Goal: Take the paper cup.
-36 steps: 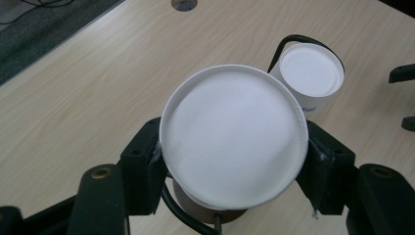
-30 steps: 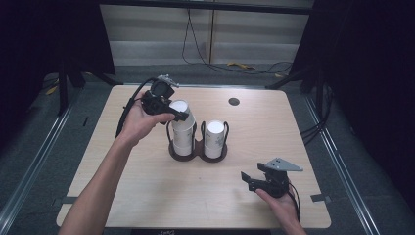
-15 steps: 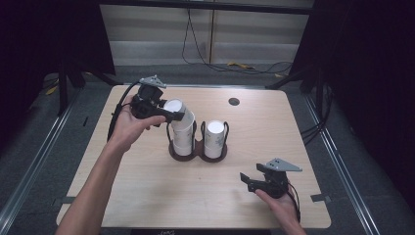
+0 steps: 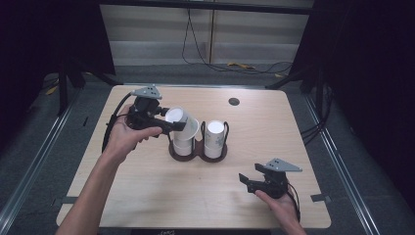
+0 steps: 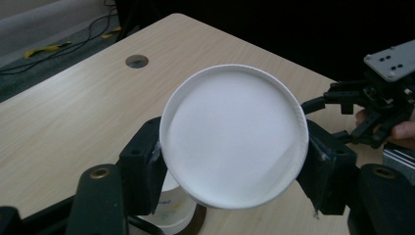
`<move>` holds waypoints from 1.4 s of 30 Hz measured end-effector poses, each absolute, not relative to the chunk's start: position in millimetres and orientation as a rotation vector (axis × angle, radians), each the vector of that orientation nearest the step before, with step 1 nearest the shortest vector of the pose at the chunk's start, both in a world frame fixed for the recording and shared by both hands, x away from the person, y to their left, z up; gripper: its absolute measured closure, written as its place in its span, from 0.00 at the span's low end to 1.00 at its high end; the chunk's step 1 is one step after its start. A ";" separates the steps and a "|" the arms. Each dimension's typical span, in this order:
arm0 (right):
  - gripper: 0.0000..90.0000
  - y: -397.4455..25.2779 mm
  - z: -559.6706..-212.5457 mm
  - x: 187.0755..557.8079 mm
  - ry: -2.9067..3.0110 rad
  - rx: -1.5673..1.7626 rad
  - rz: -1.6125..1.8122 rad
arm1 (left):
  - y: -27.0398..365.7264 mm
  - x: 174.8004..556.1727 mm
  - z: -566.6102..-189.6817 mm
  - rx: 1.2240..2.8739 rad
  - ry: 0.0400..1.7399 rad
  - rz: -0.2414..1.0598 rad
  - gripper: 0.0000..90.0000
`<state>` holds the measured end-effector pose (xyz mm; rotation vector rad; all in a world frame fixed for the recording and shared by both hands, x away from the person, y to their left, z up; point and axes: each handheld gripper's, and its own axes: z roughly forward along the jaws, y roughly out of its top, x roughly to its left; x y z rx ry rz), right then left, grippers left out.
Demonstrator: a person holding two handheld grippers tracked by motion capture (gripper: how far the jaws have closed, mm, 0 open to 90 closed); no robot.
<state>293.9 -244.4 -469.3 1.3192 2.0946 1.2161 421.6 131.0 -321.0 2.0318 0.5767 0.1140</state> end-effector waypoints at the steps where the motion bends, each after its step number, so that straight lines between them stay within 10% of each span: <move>1: 0.27 -243.7 -469.0 293.6 2.098 1.313 1.221 | 131.5 420.3 -322.2 2.028 0.574 0.112 0.39; 42: 0.18 -193.1 -445.3 291.2 2.248 1.078 1.447 | 118.1 371.3 -397.9 2.035 0.513 0.010 0.39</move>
